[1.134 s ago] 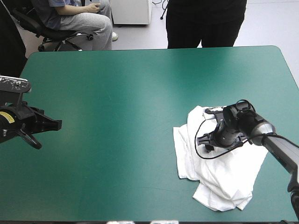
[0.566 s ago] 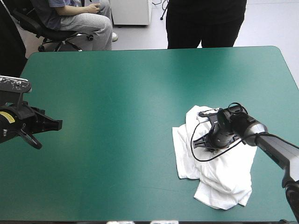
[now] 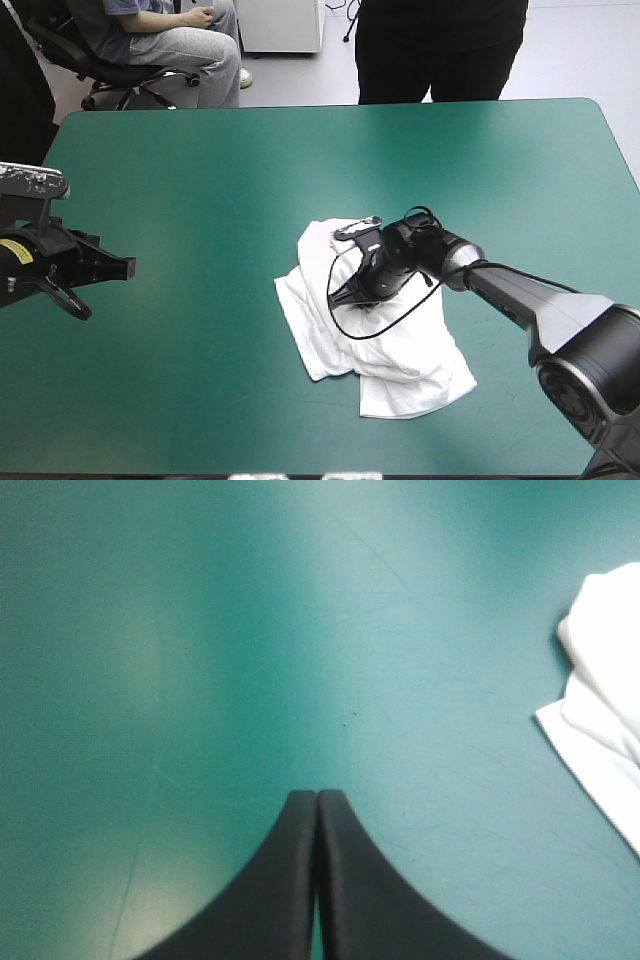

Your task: Fold the cloth

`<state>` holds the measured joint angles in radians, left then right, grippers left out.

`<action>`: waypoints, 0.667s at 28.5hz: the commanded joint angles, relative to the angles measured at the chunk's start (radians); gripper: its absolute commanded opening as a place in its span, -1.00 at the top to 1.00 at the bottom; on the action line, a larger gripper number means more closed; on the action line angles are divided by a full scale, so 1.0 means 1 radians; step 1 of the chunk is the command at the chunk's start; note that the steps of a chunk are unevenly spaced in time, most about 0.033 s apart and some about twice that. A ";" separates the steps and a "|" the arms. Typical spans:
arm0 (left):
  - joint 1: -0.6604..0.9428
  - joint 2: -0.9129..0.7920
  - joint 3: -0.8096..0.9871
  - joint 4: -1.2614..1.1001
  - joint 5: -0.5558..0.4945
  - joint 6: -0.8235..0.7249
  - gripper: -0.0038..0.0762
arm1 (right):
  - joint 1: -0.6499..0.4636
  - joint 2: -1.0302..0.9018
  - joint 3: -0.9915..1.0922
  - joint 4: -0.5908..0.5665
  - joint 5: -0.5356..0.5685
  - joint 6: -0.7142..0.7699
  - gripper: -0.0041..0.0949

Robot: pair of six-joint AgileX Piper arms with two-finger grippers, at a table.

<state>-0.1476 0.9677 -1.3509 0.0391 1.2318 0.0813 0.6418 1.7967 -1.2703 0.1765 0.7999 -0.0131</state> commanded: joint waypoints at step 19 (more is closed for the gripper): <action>0.001 -0.011 -0.030 -0.060 0.059 -0.010 0.95 | 0.277 0.122 -0.280 0.064 0.066 -0.113 0.65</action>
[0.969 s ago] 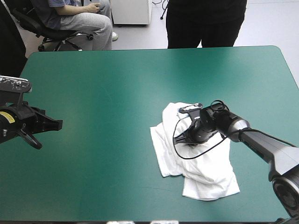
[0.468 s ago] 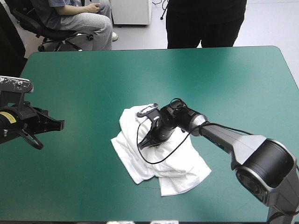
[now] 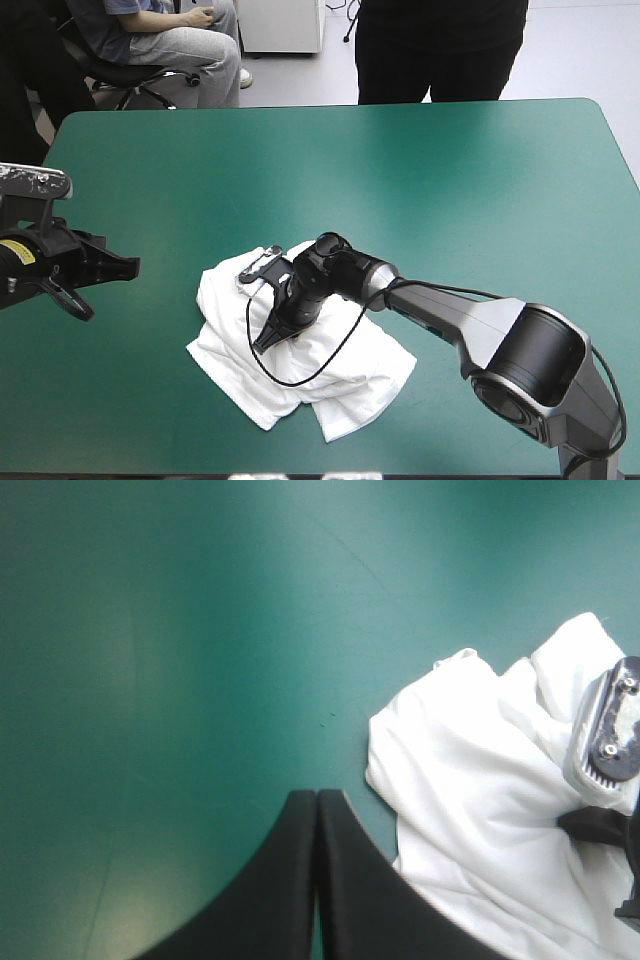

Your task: Fold the cloth

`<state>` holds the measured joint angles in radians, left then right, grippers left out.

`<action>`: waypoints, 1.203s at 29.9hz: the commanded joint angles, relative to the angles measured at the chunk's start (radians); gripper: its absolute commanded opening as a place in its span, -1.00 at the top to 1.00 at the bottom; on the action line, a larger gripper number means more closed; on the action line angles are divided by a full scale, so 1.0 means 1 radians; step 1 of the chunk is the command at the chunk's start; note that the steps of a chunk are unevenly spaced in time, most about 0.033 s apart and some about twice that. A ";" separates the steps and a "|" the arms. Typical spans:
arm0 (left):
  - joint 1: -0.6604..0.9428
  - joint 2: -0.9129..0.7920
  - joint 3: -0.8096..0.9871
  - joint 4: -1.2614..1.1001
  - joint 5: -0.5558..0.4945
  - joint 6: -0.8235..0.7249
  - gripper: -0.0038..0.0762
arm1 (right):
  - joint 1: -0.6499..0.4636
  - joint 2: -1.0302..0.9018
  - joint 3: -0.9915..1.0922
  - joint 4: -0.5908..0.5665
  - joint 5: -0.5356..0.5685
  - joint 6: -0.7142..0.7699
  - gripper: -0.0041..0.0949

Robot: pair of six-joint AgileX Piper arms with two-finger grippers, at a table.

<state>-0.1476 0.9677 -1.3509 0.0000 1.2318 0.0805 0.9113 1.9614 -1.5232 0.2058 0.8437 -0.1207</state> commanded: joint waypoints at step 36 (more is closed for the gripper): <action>-0.003 0.043 0.368 -0.081 -0.028 -0.022 -0.23 | -0.225 -0.561 0.161 -0.206 0.244 0.205 -0.19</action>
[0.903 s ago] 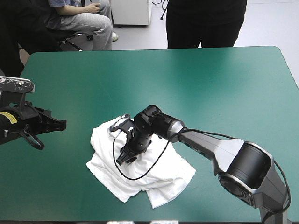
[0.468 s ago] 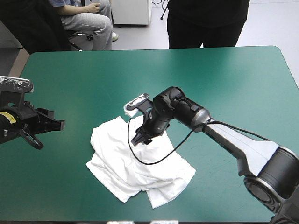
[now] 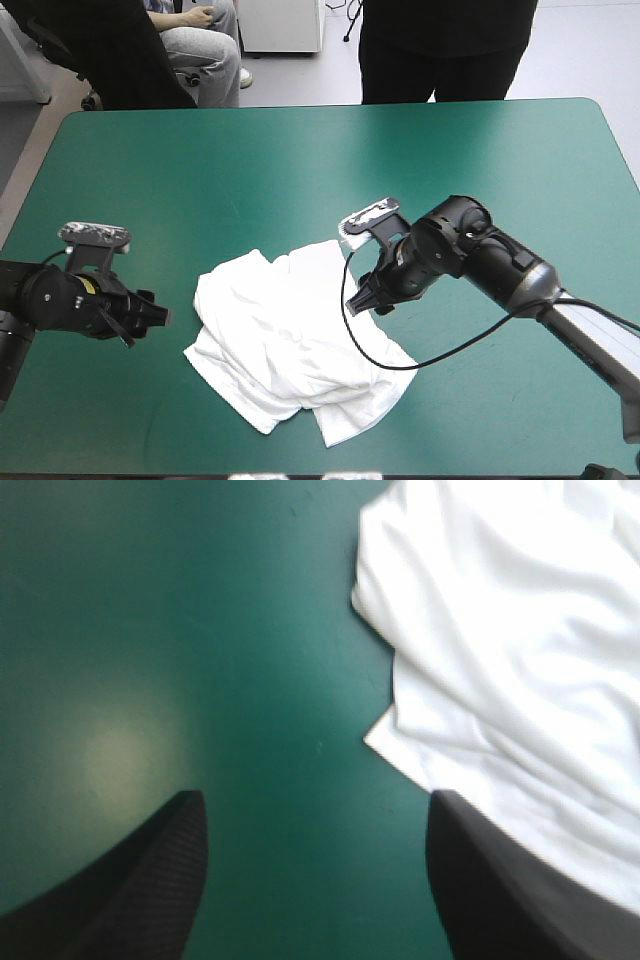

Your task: Fold the cloth

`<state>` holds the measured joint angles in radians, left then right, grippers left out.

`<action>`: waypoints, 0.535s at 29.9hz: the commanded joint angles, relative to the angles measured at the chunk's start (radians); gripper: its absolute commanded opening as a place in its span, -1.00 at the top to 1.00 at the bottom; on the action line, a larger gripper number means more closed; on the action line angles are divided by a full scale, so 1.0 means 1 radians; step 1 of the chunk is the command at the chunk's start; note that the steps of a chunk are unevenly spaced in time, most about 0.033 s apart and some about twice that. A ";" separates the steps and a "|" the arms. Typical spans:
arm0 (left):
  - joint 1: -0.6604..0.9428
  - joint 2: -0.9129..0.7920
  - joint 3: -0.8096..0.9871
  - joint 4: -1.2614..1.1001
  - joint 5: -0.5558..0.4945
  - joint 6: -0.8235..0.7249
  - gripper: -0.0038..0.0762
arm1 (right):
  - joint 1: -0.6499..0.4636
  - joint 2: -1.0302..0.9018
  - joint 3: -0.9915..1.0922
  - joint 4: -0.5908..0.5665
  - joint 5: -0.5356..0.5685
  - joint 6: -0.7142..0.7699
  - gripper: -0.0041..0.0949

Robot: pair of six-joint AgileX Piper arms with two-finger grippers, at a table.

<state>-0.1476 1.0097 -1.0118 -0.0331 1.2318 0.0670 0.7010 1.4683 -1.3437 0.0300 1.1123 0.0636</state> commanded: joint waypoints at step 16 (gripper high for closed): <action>-0.084 0.273 0.077 -0.072 -0.137 0.003 -0.21 | -0.031 -0.083 -0.017 -0.030 -0.010 0.034 0.05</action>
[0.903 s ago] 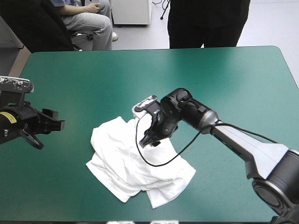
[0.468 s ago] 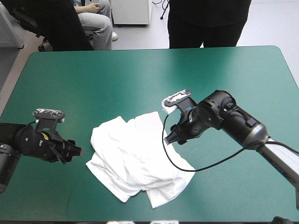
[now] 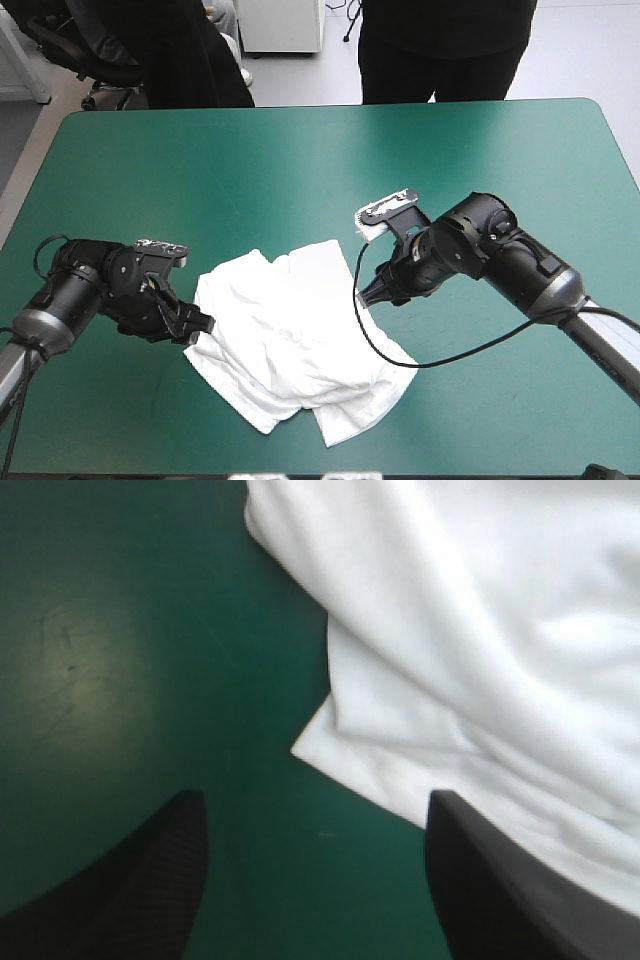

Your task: Fold the cloth

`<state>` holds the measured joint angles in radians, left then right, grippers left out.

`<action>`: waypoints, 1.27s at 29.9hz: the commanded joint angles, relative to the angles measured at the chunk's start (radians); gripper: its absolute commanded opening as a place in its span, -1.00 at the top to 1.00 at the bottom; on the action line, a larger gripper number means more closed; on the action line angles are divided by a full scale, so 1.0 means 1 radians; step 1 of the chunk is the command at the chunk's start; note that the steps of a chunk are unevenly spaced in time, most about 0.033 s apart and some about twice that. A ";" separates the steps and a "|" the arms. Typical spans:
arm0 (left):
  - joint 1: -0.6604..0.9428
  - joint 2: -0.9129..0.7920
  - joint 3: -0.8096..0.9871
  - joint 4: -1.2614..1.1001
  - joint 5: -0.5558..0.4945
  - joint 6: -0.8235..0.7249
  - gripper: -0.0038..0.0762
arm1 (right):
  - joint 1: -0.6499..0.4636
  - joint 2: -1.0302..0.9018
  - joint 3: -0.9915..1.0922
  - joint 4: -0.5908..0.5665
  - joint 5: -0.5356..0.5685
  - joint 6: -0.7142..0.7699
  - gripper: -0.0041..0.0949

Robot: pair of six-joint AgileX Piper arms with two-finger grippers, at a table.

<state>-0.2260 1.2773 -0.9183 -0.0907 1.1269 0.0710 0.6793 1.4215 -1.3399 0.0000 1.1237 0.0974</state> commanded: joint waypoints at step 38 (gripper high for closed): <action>-0.093 0.122 0.203 0.007 -0.245 -0.022 0.95 | -0.007 -0.032 -0.017 -0.014 0.099 -0.023 -0.16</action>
<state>-0.3163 1.3964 -0.7297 -0.1052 0.8993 0.0351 0.6793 1.4205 -1.3352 0.0000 1.2187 0.1070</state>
